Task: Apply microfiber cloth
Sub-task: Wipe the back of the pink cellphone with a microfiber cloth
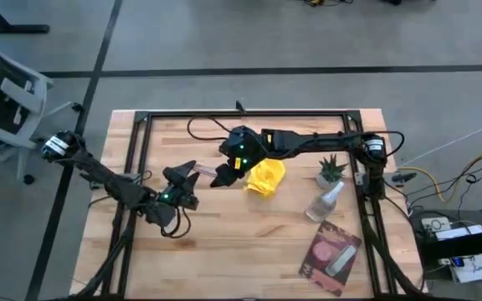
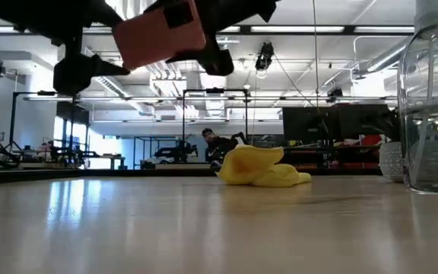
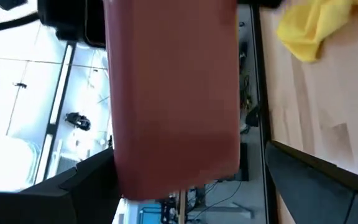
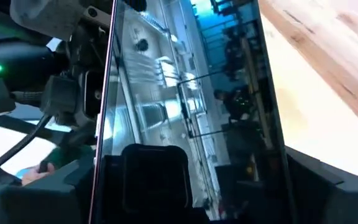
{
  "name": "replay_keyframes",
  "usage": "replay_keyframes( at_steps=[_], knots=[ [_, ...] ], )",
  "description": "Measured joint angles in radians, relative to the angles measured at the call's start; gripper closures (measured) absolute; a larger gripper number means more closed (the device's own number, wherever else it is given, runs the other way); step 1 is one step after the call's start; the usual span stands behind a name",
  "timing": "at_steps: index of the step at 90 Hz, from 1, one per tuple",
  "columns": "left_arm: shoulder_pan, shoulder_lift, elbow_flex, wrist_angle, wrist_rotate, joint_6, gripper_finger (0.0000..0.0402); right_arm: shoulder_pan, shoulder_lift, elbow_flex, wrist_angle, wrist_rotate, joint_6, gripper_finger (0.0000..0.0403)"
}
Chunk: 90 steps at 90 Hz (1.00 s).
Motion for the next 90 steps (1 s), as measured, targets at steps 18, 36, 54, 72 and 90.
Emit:
replay_keyframes(
  at_steps=[18, 36, 54, 72, 90],
  knots=[
    [0.003, 0.0, 0.033, -0.001, -0.004, 0.038, 0.0051, 0.0, 0.0, -0.001, 0.054, -0.044, 0.071, 0.0093],
    [0.018, 0.0, 0.057, 0.0, -0.004, 0.053, 0.0051, 0.001, 0.009, -0.001, 0.11, -0.103, 0.189, 0.0093],
    [0.022, 0.0, 0.065, -0.001, -0.011, 0.048, 0.0051, 0.002, 0.019, -0.003, 0.151, -0.118, 0.271, 0.0093],
    [0.022, 0.0, 0.059, -0.015, -0.028, 0.029, 0.0051, 0.002, 0.029, -0.003, 0.172, -0.117, 0.311, 0.0093],
    [0.023, 0.0, 0.052, -0.014, -0.04, -0.012, 0.0051, 0.002, 0.046, -0.003, 0.22, -0.117, 0.36, 0.0093]
  ],
)
